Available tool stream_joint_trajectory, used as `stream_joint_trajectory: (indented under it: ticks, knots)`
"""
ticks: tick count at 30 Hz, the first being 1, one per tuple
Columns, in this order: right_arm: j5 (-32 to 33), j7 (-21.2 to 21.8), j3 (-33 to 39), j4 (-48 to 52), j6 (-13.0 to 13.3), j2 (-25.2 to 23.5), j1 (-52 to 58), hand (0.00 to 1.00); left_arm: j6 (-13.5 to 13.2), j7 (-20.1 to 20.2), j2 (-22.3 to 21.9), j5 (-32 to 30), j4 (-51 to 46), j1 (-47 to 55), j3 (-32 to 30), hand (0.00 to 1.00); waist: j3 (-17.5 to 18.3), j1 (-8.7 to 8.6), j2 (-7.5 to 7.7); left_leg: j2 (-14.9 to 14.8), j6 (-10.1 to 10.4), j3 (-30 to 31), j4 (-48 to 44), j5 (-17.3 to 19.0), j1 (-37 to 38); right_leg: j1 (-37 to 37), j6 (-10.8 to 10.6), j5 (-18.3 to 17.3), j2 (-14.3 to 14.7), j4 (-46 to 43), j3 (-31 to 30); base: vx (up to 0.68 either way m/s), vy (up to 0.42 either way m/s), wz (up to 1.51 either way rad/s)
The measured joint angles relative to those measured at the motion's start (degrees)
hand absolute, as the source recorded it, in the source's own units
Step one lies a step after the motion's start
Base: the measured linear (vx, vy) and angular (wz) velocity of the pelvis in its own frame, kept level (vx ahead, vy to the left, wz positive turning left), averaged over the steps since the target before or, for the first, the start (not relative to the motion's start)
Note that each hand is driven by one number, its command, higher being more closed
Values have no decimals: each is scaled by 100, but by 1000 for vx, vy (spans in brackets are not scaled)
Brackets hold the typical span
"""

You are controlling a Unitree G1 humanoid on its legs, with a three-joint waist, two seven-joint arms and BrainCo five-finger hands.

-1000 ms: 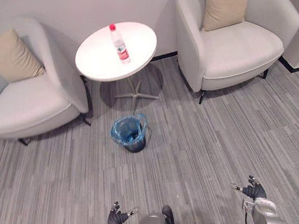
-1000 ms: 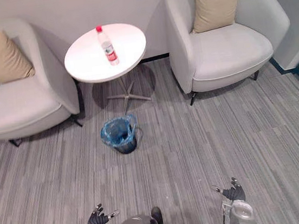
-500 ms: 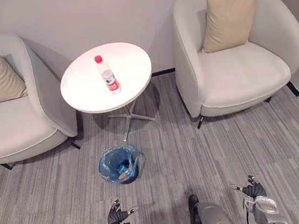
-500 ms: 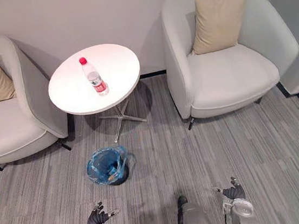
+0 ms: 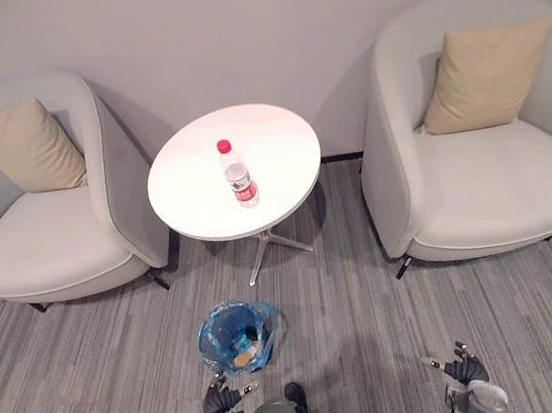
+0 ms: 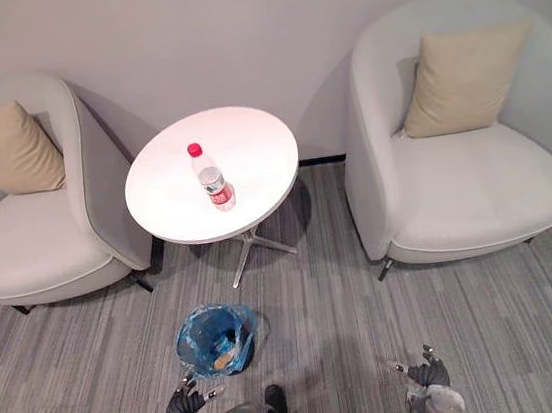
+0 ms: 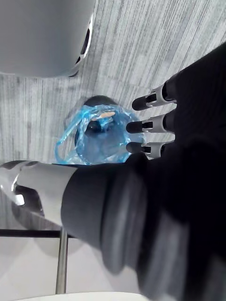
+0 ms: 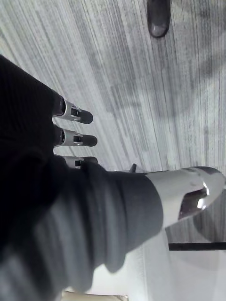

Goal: Gather rubbish on tea table into small bin, then transfer packed bag to large trash can.

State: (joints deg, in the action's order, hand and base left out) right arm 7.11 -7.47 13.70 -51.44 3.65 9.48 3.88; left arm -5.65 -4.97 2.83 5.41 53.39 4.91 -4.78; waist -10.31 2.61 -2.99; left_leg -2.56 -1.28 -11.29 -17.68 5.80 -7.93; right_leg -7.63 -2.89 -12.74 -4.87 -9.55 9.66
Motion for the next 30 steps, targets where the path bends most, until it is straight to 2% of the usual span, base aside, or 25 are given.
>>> stream_joint_trajectory:
  ticks: [2, 3, 5, 6, 7, 8, 9, 10, 12, 13, 14, 15, 16, 17, 18, 19, 22, 23, 24, 25, 27, 30]
  knots:
    - [-94, 10, 1, -113, 7, 35, -71, 0, 14, -2, 3, 18, 103, 45, 13, 0, 14, -4, -34, 124, 4, 5, 167, 368, 337, 214, -350, -238, -137, -961, -217, 336, 121, 3]
    - [-105, 13, -7, -142, 4, 27, -91, 0, 15, -2, 14, 16, 104, 46, 16, 0, 14, 6, -31, 167, -12, 8, 258, 380, 451, 396, -410, -266, -186, -1470, -292, 280, 100, 4]
    - [-129, 30, -14, -152, 3, -62, -128, 0, 22, 2, 161, 15, 129, 90, 88, 0, 29, -37, 101, 367, -103, 82, 505, 441, 907, 1110, -851, -168, -476, -3423, -524, 340, 52, 30]
    - [-130, 34, -19, -168, 3, -56, -104, 0, 25, 0, 210, 16, 129, 88, 154, 0, 32, -57, 120, 399, -155, 181, 534, 506, 1051, 1284, -720, -265, -549, -3862, -507, 254, -7, 37]
    - [-131, 34, -21, -179, 1, -46, -95, 0, 25, -2, 229, 16, 129, 83, 189, 0, 34, -60, 116, 400, -159, 235, 553, 515, 1129, 1362, -621, -324, -552, -3981, -486, 289, -58, 47]
    - [-144, 34, -27, -182, 1, -25, -91, 0, 25, -2, 260, 16, 128, 65, 197, 0, 43, -108, 89, 370, -157, 431, 661, 514, 1293, 1555, -436, -507, -515, -4018, -374, 276, -98, 62]
    - [-153, 34, -31, -179, 1, -9, -117, 0, 23, -4, 270, 17, 125, 47, 196, 0, 30, -187, 62, 303, -152, 600, 719, 511, 1391, 1714, -278, -605, -460, -3816, -268, 324, -132, 70]
    - [-152, 33, -31, -179, 1, 2, -121, 0, 24, -5, 269, 17, 126, 33, 195, 0, 21, -205, 38, 248, -150, 673, 722, 510, 1434, 1807, -233, -630, -383, -3630, -286, 248, -170, 67]
    - [-149, 32, -49, -177, 0, 11, -89, 0, 22, -5, 262, 16, 123, -56, 191, 0, 10, -210, 35, 33, -55, 1005, 638, 549, 1487, 2071, -245, -495, -35, -2326, -780, 239, -232, 70]
    - [-146, 31, -50, -176, 1, 6, -74, 0, 17, -5, 277, 15, 121, -66, 188, 0, 26, -210, 88, 17, 67, 1114, 600, 603, 1478, 2073, -274, -296, 11, -1848, -999, 288, -340, 98]
    - [-132, 25, 2, -207, -1, 41, 12, 0, 30, -6, 254, 16, 196, -116, 190, 0, -43, -259, 146, -14, 388, 1427, 513, 808, 1464, 1875, -68, 502, 61, -1443, -977, 287, -343, 91]
    - [-108, 13, 130, -253, -10, 38, 6, 0, 33, 4, 164, 13, 213, -116, 199, 0, -1, -255, 39, -143, 429, 1593, 519, 783, 1450, 1801, -48, 484, 158, -1483, -853, 281, -330, 82]
    - [-97, 8, 196, -237, -8, 47, -2, 0, 34, 4, 154, 12, 214, -111, 199, 0, 4, -265, 18, -184, 493, 1648, 530, 744, 1455, 1806, -44, 434, 189, -1575, -861, 209, -256, 67]
    - [-92, 5, 235, -217, -5, 46, 6, 0, 32, 0, 154, 10, 215, -121, 186, 0, -16, -311, 64, -256, 586, 1780, 597, 689, 1480, 1771, 67, 265, 186, -1701, -693, 171, -237, 71]
    - [-89, 7, 240, -214, -5, 30, 8, 0, 32, 1, 144, -5, 209, -151, 179, 0, 14, -334, 2, -313, 678, 1875, 615, 628, 1469, 1728, 113, 223, 184, -1715, -529, 150, -225, 73]
    - [-87, 8, 248, -204, -6, 30, 16, 0, 32, 1, 139, -8, 185, -157, 165, 0, 11, -344, 3, -345, 754, 1902, 615, 584, 1452, 1686, 129, 213, 185, -1695, -447, 105, -181, 78]
    - [-38, 1, 348, 72, 1, -224, 240, 0, 30, 3, 9, 2, -48, -145, -53, 0, -17, -301, 46, -457, 883, 1804, -464, 538, 979, 1089, 221, 161, 150, -1206, 16, 49, -136, 85]
    - [-22, 8, 330, 162, 16, -299, 301, 0, 25, 2, -46, 11, -136, -103, -51, 0, -23, -241, 52, -535, 918, 1539, -1048, 517, 723, 868, 251, 178, 150, -1054, 144, -4, -75, 48]
    - [-7, 4, 333, 173, 19, -325, 321, 0, 28, 3, -69, 14, -138, -78, -45, 0, -27, -181, 72, -592, 916, 1361, -1230, 517, 644, 814, 258, 182, 158, -1009, 174, -15, -49, 40]
    - [26, 1, 337, 181, 21, -358, 334, 0, 35, 4, -121, 18, -139, -12, -44, 0, -2, -154, 12, -732, 894, 923, -1416, 524, 599, 672, 266, 188, 169, -915, 260, -16, -4, 37]
    - [45, 1, 338, 278, 22, -383, 282, 0, 36, 3, -127, 17, -146, 28, -47, 0, 12, -171, -8, -739, 888, 636, -1143, 520, 643, 636, 225, 203, 149, -816, 296, -35, 23, 40]
    - [129, 2, 346, 301, 23, -381, 203, 0, 36, 3, -85, 16, -141, 30, -41, 0, 65, -141, -82, -624, 839, 599, -138, 494, 832, 756, 182, 471, 213, -515, 306, -50, 46, 24]
